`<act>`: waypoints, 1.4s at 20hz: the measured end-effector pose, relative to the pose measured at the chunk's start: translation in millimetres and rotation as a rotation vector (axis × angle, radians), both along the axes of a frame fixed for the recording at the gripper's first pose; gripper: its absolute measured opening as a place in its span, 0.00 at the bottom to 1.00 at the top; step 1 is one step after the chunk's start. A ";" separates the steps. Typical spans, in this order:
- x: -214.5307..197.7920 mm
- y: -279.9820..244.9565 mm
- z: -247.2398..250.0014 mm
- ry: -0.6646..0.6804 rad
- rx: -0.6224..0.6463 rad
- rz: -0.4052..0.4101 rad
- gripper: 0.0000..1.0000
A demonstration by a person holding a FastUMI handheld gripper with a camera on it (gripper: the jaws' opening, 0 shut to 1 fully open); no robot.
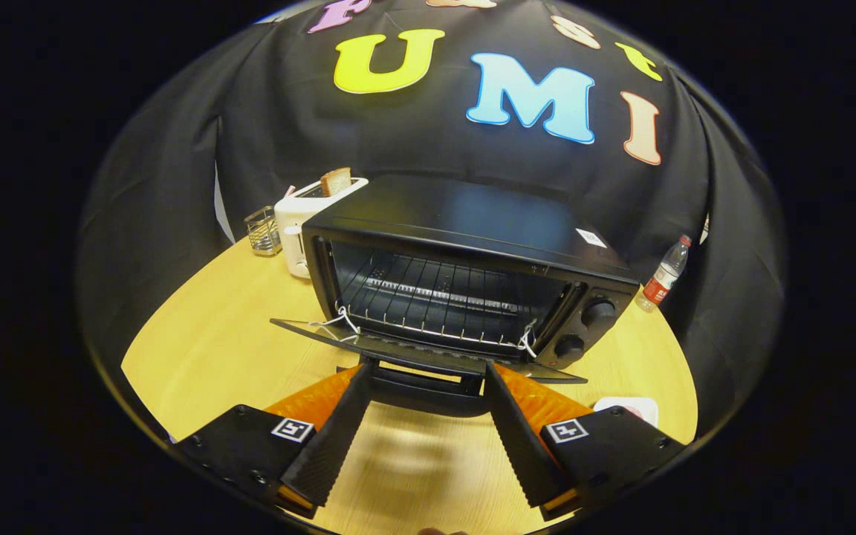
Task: Open the toaster oven, put the food inside, and close the toaster oven door.
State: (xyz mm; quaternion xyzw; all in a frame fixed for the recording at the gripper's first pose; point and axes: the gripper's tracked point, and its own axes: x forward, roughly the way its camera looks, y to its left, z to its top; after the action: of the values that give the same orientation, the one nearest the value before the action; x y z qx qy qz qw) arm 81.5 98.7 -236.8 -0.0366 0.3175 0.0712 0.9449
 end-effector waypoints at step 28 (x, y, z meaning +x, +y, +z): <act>-124.2 -115.4 -27.0 0.271 0.114 -0.128 0.97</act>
State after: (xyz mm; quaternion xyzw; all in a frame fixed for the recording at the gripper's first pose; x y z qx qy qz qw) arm -42.6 -16.7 -263.8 0.0472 0.4392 0.0332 0.8965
